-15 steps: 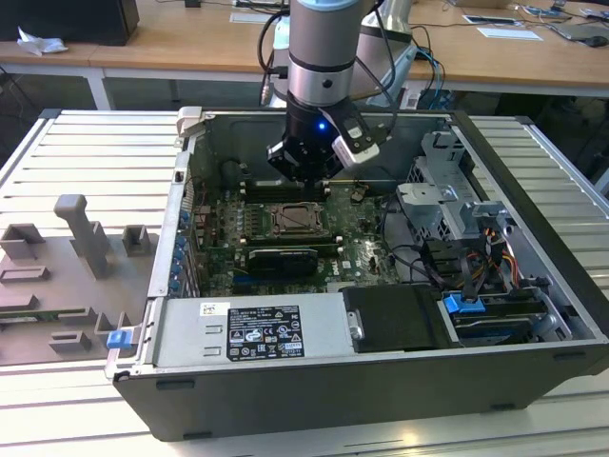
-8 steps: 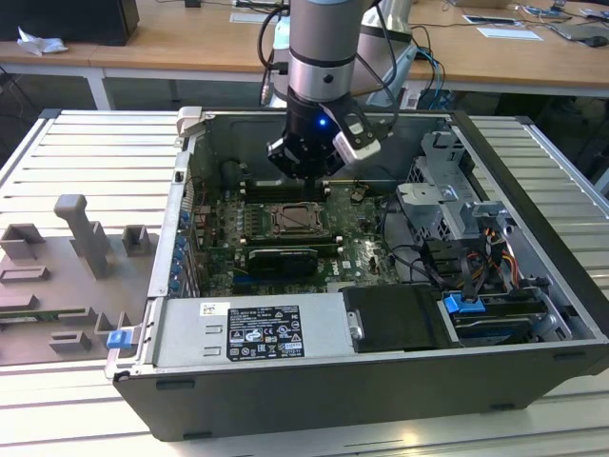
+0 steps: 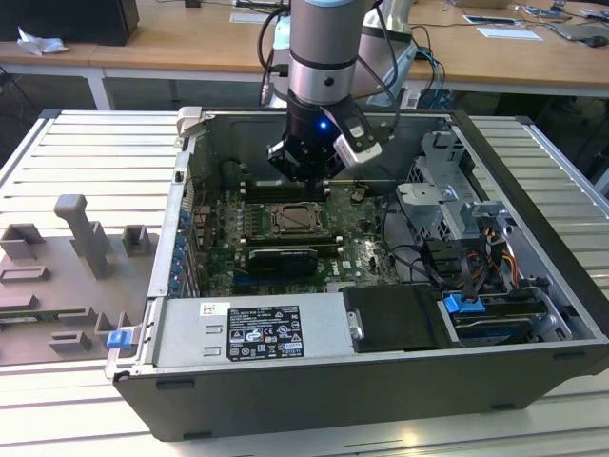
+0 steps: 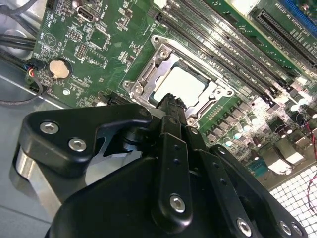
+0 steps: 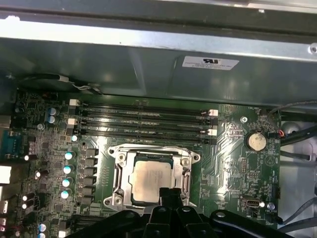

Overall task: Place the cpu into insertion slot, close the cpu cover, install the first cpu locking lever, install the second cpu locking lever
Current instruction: 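Install the second cpu locking lever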

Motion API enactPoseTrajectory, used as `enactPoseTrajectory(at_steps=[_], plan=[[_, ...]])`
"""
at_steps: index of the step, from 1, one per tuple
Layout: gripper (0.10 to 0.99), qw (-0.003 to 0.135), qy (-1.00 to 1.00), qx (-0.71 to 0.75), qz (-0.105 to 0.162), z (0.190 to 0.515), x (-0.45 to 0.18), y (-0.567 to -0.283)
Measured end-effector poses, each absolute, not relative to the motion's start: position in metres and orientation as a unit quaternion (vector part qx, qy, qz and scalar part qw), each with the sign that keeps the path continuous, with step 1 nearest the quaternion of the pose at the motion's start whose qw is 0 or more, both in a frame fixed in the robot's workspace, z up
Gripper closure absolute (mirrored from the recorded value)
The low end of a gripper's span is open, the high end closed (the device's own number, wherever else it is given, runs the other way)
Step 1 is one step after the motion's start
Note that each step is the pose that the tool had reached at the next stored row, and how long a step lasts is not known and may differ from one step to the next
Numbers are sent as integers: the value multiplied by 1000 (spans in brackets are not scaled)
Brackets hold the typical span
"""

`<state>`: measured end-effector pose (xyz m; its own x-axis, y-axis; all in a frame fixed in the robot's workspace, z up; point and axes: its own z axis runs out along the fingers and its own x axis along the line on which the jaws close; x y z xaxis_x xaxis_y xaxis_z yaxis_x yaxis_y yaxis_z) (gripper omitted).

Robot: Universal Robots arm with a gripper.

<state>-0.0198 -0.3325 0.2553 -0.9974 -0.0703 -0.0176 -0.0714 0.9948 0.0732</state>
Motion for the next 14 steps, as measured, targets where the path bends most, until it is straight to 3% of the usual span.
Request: enactPoseTrajectory(at_steps=[14], plan=[[980, 7, 999, -35, 37, 255, -20, -343]])
